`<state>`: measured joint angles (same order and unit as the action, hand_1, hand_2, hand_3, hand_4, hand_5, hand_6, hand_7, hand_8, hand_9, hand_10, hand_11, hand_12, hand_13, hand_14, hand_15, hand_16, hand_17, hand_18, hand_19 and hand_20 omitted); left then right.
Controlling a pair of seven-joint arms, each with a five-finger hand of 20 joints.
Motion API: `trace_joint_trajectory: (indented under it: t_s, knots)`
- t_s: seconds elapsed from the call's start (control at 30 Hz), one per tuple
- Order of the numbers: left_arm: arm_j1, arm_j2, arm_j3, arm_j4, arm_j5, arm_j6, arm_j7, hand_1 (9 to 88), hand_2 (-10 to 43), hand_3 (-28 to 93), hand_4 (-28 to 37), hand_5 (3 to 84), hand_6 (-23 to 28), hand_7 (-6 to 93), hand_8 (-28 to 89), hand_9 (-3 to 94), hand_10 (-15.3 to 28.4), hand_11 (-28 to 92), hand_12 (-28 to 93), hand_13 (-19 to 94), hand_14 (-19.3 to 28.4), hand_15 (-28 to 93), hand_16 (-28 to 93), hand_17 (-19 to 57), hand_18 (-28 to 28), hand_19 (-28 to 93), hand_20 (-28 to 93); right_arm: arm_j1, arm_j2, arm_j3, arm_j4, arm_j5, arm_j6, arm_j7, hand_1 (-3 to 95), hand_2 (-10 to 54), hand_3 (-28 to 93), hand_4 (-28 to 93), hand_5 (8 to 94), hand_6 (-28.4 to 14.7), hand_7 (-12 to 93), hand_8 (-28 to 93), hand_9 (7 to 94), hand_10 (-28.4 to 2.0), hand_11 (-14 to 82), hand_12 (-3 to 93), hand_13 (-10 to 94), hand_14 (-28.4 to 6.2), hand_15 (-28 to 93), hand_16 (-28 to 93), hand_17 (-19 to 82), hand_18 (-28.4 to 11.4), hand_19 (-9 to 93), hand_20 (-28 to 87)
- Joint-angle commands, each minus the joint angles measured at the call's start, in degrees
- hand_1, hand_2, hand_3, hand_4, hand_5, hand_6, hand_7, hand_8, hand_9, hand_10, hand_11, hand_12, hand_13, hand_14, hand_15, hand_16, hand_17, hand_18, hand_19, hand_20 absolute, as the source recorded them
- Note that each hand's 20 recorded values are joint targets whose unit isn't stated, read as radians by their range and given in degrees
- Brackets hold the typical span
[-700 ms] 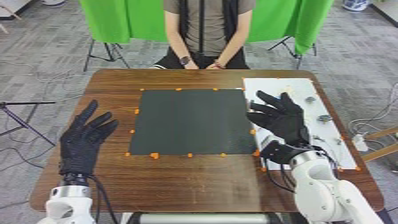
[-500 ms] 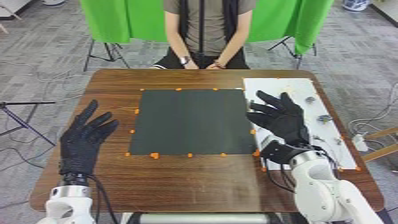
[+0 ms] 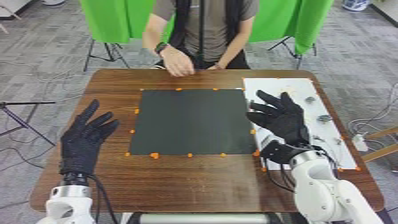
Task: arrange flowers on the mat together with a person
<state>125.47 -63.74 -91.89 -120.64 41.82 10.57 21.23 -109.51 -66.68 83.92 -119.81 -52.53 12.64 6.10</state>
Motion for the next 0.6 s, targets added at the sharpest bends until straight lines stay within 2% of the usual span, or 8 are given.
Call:
trace_joint_trajectory:
  t_s: [0.03,0.1,0.2,0.37,0.43,0.5,0.6]
  knots:
    - [1.3,-0.3,-0.07,-0.44,0.08,0.26,-0.55,20.3,10.7,73,-28.3,32.6,6.8,11.9,-9,36.9,19.3,24,10,32,25.7,50,-9,-1.6,27.3,72,-16,-1.0,-0.3,0.2,-0.5,-0.4,0.2,-0.1,11.4,14.3,72,-26,47.9,-0.5,14,-13,50.7,-17.3,13.1,13.9,39,-20.6,34,13,5,-22.5,47,15]
    - [1.3,-0.22,0.05,-0.39,-0.17,0.44,-0.3,20.2,10.7,73,-28.3,32.6,6.8,12.0,-9,36.9,19.2,24,10,32,25.7,50,-9,-1.7,27.3,72,-16,-0.4,-0.4,0.0,-0.3,-0.5,0.0,0.3,11.4,14.4,72,-26,47.9,-0.5,14,-13,50.7,-17.3,13.1,14.0,39,-20.6,34,13,5,-22.5,47,15]
    - [1.2,-0.69,-0.12,-0.39,0.22,-0.01,-0.85,20.3,10.7,73,-28.3,32.6,6.8,12.0,-9,36.9,19.2,24,10,31,25.6,50,-9,-1.8,27.2,72,-16,-0.7,-0.4,0.1,-0.4,-0.6,0.1,0.6,11.4,14.4,72,-26,47.9,-0.5,14,-13,50.8,-17.3,13.1,14.0,39,-20.6,34,13,5,-22.6,47,15]
    - [1.4,-0.36,0.05,-0.39,-0.04,0.39,-0.59,20.3,10.7,73,-28.3,32.7,6.9,12.0,-9,36.9,19.2,24,10,31,25.6,50,-9,-2.0,27.1,71,-16,-0.7,-0.5,0.1,-0.3,-0.7,-0.1,0.7,11.4,14.3,72,-26,47.9,-0.5,14,-13,50.8,-17.2,13.1,14.0,39,-20.6,34,13,5,-22.5,47,15]
    - [1.1,-0.59,0.01,-0.28,0.15,0.1,-1.04,20.3,10.7,73,-28.3,32.7,6.9,12.0,-9,36.9,19.2,24,10,32,25.7,50,-9,-2.1,27.1,71,-16,-0.7,-0.4,0.1,-0.4,-0.8,0.2,0.6,11.4,14.3,72,-26,47.9,-0.5,14,-13,50.7,-17.2,13.0,14.0,39,-20.6,34,13,5,-22.5,47,15]
    - [0.8,-0.38,0.2,-0.11,0.06,0.0,-0.72,20.3,10.7,73,-28.3,32.8,6.9,12.0,-9,36.9,19.2,24,10,32,25.7,50,-9,-2.1,27.1,71,-15,-0.5,-0.2,0.0,-0.3,-0.4,0.3,0.3,11.4,14.3,72,-26,47.9,-0.5,14,-13,50.7,-17.2,13.0,13.9,39,-20.6,34,13,5,-22.4,47,15]
    - [0.5,-0.36,0.22,-0.06,0.14,-0.15,-0.94,20.3,10.7,73,-28.3,32.8,6.9,12.0,-9,36.9,19.2,24,10,32,25.8,50,-9,-2.2,27.1,71,-15,-0.8,-0.2,0.2,-0.5,-0.4,0.2,0.1,11.4,14.3,72,-26,47.9,-0.5,14,-13,50.7,-17.2,13.0,14.0,39,-20.5,34,13,5,-22.4,47,15]
